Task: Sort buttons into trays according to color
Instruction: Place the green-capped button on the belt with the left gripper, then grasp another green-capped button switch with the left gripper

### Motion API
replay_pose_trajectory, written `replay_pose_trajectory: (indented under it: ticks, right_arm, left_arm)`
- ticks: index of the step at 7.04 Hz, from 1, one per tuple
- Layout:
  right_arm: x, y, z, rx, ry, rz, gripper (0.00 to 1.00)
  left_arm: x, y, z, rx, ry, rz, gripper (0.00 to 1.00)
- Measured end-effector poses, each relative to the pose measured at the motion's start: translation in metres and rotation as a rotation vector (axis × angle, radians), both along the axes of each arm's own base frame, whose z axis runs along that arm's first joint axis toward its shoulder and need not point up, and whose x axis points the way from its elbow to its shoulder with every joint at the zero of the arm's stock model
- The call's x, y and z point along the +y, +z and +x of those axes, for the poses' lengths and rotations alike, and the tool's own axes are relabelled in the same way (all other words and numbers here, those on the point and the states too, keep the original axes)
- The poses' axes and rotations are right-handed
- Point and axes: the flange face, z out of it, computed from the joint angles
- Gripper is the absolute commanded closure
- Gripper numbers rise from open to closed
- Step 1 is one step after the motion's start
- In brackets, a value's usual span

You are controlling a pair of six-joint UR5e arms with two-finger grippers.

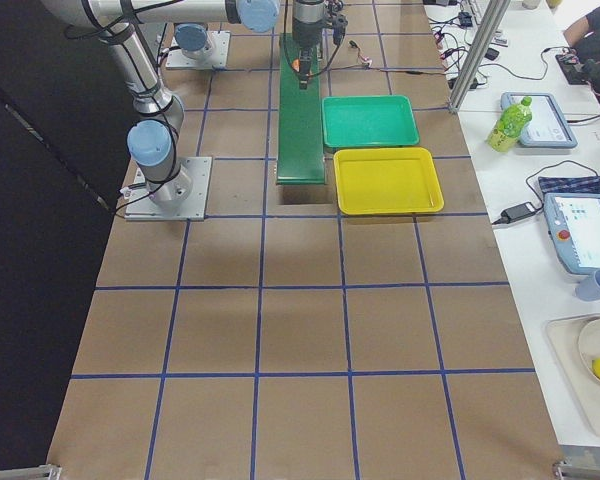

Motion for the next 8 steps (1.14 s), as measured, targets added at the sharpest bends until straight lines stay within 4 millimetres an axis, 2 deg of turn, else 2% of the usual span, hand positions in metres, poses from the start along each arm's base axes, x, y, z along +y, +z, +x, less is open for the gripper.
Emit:
replay_pose_trajectory:
  ticks: [1, 2, 3, 4, 5, 6, 7, 8]
  right_arm:
    - [0.000, 0.000, 0.000, 0.000, 0.000, -0.001, 0.00]
    - [0.000, 0.000, 0.000, 0.000, 0.001, -0.002, 0.00]
    - [0.000, -0.001, 0.000, 0.000, 0.001, -0.002, 0.00]
    - [0.001, -0.002, 0.000, -0.001, 0.000, -0.002, 0.00]
    - [0.001, -0.002, 0.000, -0.001, 0.000, -0.002, 0.00]
    - [0.001, -0.002, 0.000, -0.001, 0.000, -0.001, 0.00]
    - [0.001, -0.002, 0.000, -0.001, 0.000, -0.001, 0.00]
    - [0.001, -0.002, 0.000, 0.000, 0.001, 0.001, 0.00]
  left_arm:
    - [0.002, -0.002, -0.011, -0.005, 0.006, 0.009, 0.00]
    - [0.001, 0.004, -0.012, -0.013, 0.011, 0.001, 0.00]
    - [-0.011, 0.016, 0.006, -0.025, 0.015, -0.012, 0.00]
    - [-0.035, 0.032, 0.041, -0.036, 0.024, -0.025, 0.00]
    - [-0.070, 0.048, 0.098, -0.061, 0.012, -0.042, 0.00]
    - [-0.100, 0.051, 0.155, -0.087, -0.041, -0.049, 0.00]
    - [-0.126, 0.044, 0.212, -0.092, -0.132, -0.052, 0.00]
    - [-0.145, 0.035, 0.258, -0.087, -0.259, -0.062, 0.00]
